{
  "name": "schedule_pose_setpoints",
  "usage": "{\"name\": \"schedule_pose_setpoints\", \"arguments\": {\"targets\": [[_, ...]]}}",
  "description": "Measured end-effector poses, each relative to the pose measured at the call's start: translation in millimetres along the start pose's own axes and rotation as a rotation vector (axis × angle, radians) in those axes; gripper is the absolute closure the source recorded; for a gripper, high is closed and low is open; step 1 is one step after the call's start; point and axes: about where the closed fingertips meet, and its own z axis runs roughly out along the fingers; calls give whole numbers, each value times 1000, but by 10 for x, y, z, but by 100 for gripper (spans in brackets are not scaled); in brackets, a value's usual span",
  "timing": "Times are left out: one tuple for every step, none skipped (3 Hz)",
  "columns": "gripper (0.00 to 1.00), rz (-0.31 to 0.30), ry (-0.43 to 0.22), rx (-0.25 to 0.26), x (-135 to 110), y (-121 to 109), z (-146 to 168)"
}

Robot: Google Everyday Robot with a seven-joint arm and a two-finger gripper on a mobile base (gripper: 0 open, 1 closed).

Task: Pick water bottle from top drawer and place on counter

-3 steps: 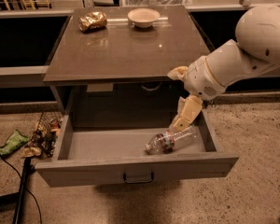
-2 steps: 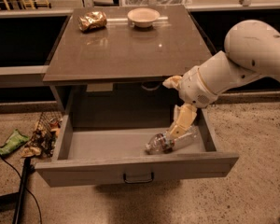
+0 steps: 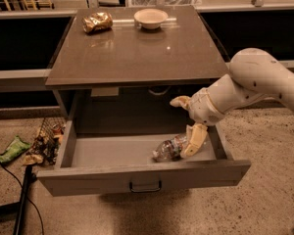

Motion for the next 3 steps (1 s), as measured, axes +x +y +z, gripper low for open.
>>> {"name": "schedule_pose_setpoints", "arguments": {"targets": [[0, -9, -7, -8, 257, -88, 105], [0, -11, -18, 5, 429, -197, 147], [0, -7, -21, 26, 570, -282, 185]]}}
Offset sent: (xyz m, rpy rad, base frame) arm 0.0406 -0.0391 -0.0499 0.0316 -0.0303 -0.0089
